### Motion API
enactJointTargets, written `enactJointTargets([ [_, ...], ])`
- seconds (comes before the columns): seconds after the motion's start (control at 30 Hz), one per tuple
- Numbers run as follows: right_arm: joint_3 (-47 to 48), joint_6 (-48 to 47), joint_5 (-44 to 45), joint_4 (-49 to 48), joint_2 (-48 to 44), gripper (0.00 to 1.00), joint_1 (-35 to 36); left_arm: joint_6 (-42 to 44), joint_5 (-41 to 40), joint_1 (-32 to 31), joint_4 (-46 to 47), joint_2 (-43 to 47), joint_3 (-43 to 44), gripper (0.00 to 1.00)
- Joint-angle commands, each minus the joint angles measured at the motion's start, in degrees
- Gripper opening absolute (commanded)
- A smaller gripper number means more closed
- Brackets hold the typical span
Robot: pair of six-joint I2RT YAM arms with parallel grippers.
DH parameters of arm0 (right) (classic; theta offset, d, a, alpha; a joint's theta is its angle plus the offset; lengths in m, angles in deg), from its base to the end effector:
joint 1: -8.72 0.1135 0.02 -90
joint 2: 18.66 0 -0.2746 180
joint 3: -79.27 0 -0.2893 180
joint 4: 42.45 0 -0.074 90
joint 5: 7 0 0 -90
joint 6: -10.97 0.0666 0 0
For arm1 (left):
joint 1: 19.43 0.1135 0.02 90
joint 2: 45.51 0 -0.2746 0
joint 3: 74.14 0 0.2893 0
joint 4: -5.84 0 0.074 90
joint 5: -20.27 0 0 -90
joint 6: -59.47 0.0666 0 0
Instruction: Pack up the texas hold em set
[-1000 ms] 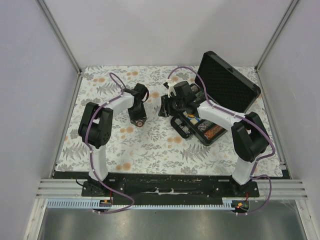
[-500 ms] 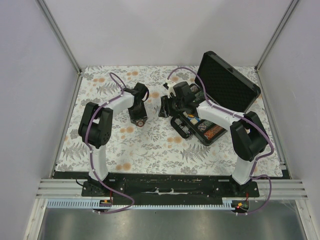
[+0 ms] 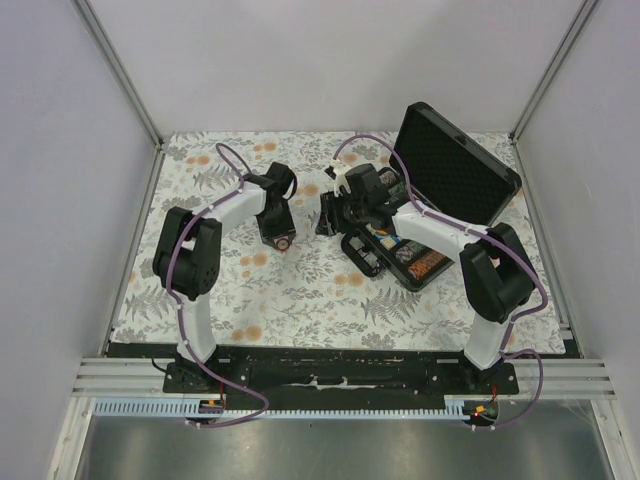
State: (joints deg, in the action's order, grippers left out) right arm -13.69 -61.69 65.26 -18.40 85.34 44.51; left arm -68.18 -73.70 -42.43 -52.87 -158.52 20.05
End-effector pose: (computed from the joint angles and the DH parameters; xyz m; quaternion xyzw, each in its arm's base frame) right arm 0.3668 0.2895 0.2054 -0.2072 0.8772 0.3087 0.3037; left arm 0.3990 -0.1644 0.1358 -0.1304 0.9849 -0.0251 0.1111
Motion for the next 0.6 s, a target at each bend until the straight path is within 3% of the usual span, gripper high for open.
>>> enactJointTargets([
  [0.0, 0.61, 0.23, -0.81, -3.28, -0.21, 0.53, 0.42, -2.95, 1.42, -0.29, -0.37, 3.15, 2.69, 0.5],
  [0.2, -4.31, 7.96, -5.19, -11.54, -0.47, 0.58, 0.77, -5.85, 3.08, -0.2, -0.54, 4.64, 3.74, 0.5],
  [0.57, -14.24, 19.82, -5.47, -29.46, 0.41, 0.65, 1.56, -9.11, 6.6, -0.29, -0.9, 6.05, 4.53, 0.51],
])
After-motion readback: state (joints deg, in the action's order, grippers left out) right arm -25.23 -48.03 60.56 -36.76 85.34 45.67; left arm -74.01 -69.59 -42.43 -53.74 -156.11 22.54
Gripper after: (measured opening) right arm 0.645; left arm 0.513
